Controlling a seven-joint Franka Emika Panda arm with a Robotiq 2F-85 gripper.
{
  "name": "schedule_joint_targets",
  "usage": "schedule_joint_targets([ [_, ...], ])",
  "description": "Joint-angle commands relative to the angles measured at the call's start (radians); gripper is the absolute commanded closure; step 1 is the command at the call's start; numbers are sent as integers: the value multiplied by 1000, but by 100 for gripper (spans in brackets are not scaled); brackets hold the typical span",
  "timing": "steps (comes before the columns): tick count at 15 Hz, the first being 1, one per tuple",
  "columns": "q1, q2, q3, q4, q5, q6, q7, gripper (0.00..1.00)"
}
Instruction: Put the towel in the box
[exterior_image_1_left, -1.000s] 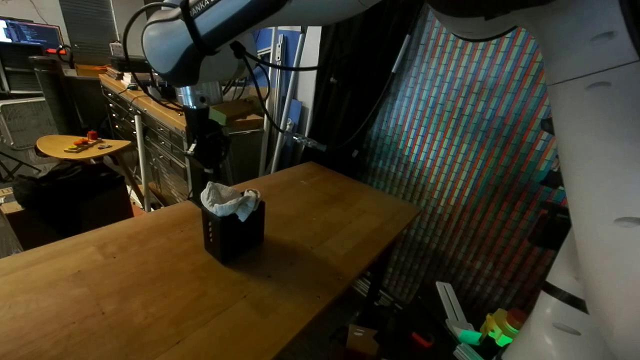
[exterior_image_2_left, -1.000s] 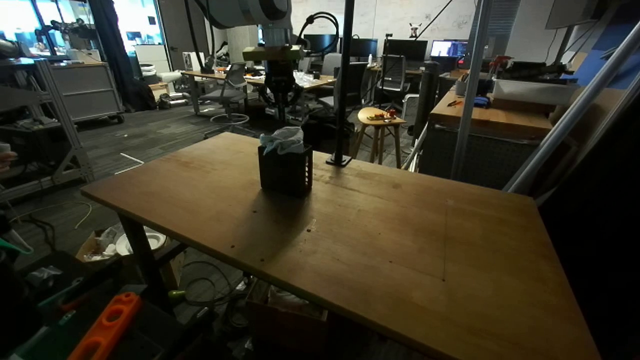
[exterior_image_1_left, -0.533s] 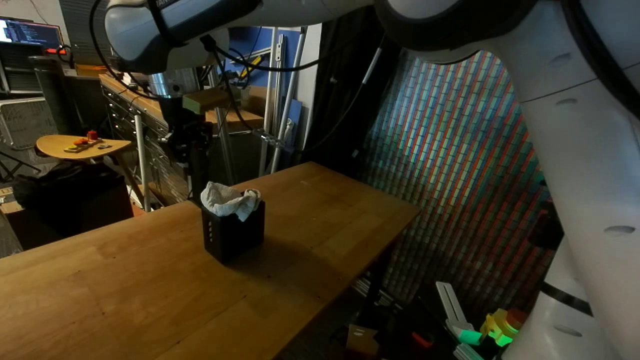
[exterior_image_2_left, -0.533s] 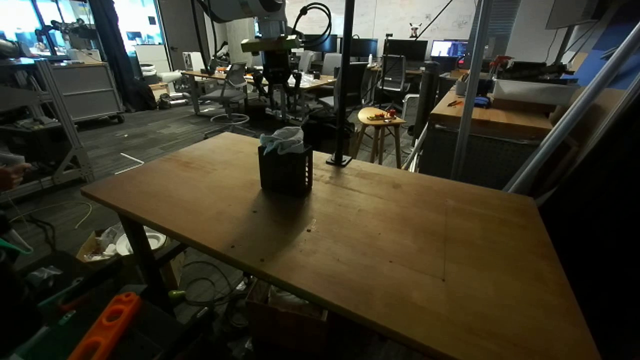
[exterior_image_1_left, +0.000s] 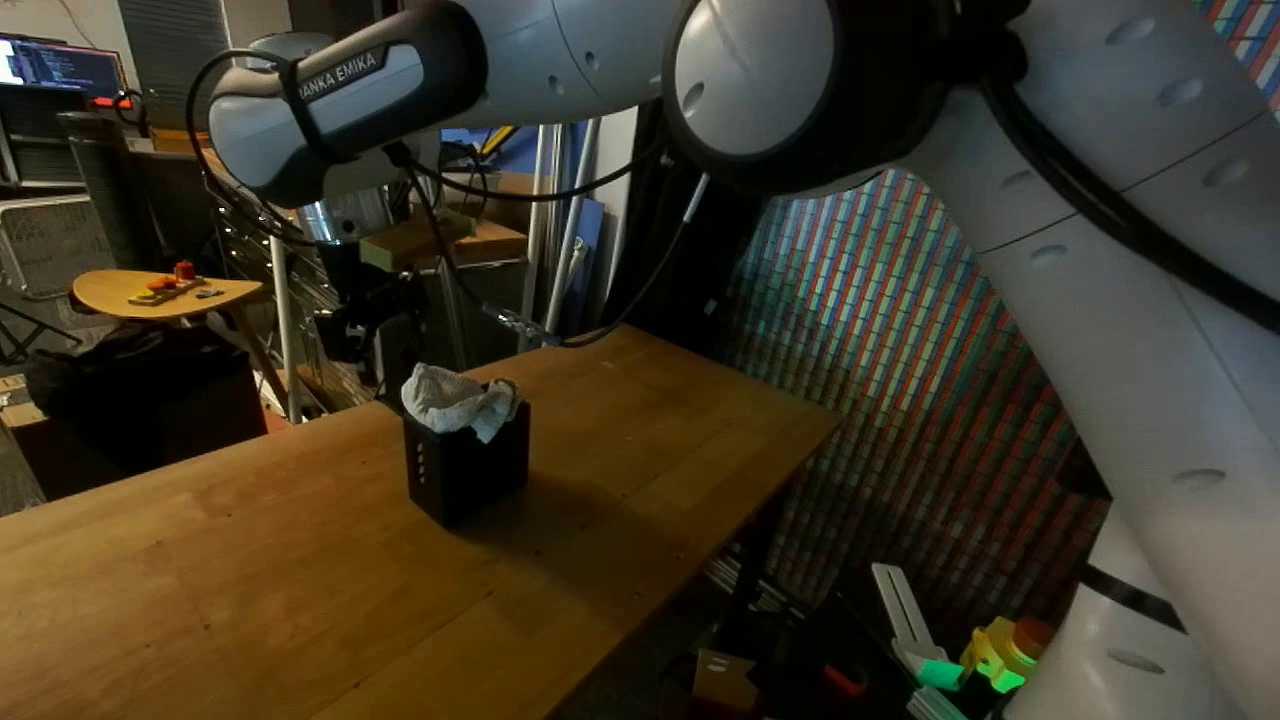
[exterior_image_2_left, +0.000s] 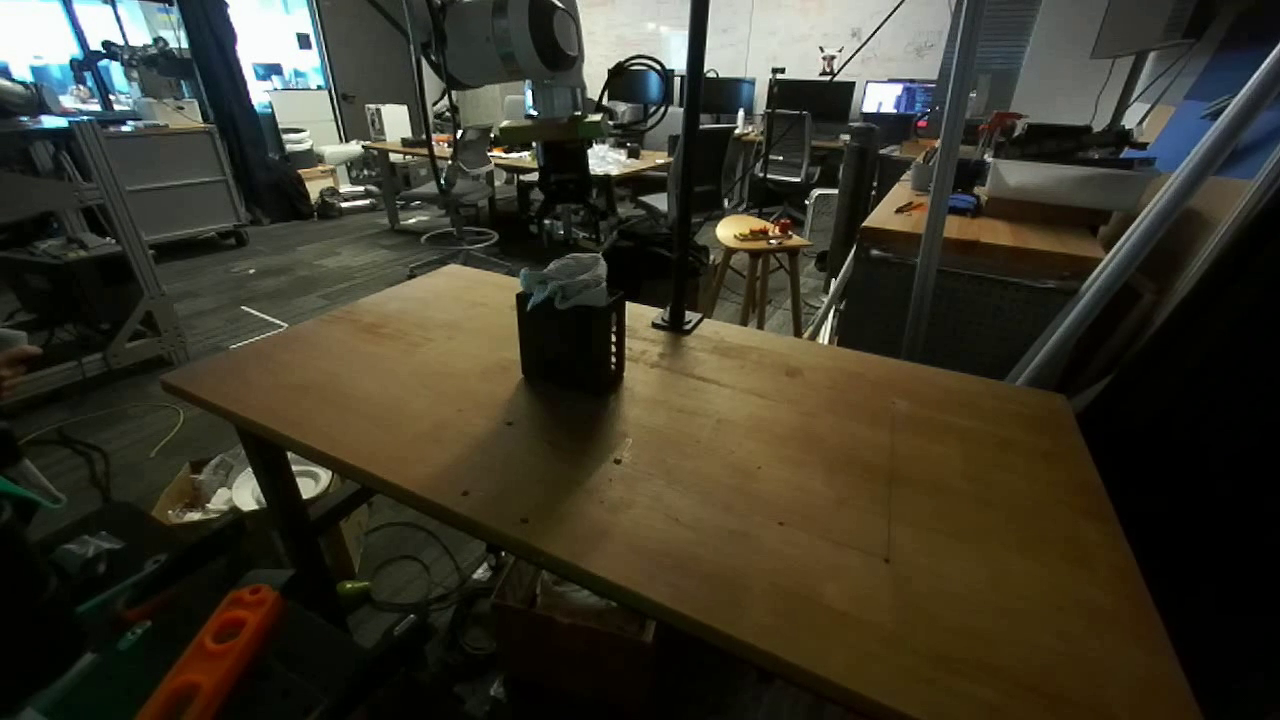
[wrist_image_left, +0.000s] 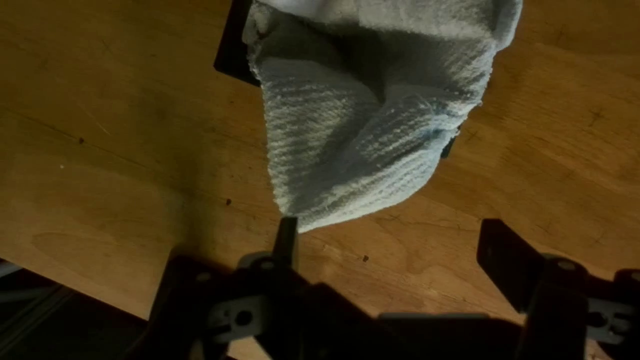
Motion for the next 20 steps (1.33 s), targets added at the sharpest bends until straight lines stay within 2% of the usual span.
schedule_joint_targets([
  [1,20,32,-19,61,-34,-49,-8,11],
  [7,41,37,-27,56,-74,-75,-4,9],
  [10,80,38,-59,60,-154,-127,24,0],
  [14,125,47,-79,75,-246,-199,41,0],
  [20,159,92,-69,158,-243,-245,78,0],
])
